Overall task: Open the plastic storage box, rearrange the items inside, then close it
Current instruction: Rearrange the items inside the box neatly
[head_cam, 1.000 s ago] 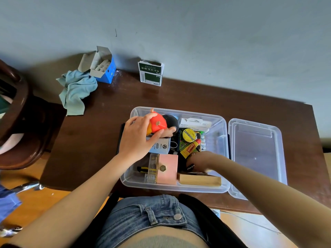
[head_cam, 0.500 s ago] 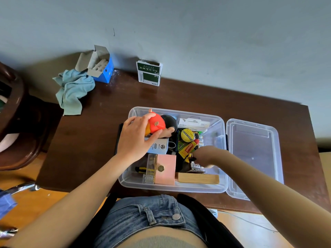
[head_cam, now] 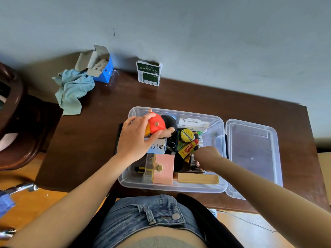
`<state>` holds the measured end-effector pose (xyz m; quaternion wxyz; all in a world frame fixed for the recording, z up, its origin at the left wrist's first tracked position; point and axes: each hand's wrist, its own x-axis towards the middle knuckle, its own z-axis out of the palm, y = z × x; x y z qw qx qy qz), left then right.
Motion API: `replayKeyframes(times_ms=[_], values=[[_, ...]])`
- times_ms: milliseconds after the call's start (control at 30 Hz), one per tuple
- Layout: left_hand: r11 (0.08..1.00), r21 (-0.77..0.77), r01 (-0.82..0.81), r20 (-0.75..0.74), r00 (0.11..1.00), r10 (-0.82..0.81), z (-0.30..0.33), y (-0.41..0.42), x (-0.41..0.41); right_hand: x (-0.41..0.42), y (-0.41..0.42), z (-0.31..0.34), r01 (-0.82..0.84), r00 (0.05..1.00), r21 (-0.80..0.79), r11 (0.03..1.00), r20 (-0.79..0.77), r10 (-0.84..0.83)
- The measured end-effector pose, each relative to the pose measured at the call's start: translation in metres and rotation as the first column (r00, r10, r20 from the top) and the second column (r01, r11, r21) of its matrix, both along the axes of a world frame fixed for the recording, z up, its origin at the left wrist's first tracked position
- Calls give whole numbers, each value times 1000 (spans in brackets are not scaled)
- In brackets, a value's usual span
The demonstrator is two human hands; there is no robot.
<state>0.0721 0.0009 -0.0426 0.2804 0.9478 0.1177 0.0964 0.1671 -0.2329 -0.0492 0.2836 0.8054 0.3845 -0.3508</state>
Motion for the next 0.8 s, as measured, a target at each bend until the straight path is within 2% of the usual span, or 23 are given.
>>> replayKeyframes(times_ms=[300, 367, 433, 533, 567, 633, 700, 800], values=[[999, -29, -13, 22, 1000, 14, 2, -1, -1, -4, 11, 26, 105, 993, 104, 989, -61, -99], [998, -67, 1, 53, 999, 3, 3, 2, -2, -5, 26, 50, 158, 986, 247, 956, -87, -141], [991, -132, 38, 27, 999, -34, 3, 7, -3, -13, 47, 81, 205, 975, 441, 874, -173, -141], [978, -175, 114, -6, 993, -117, 4, 17, -2, -38, 81, 116, 267, 921, 613, 744, -390, -9], [973, -185, 138, 0, 990, -141, 5, 20, -2, -47, 92, 118, 231, 910, 630, 741, -410, 65], [961, -216, 172, 23, 985, -171, 6, 23, -3, -64, 113, 109, 26, 910, 627, 779, -338, 241], [961, -199, 194, 29, 981, -192, 7, 23, -3, -74, 132, 93, -222, 891, 529, 819, -232, 391], [974, -114, 198, 34, 980, -195, 5, 22, -2, -80, 148, 70, -410, 847, 353, 841, -195, 494]])
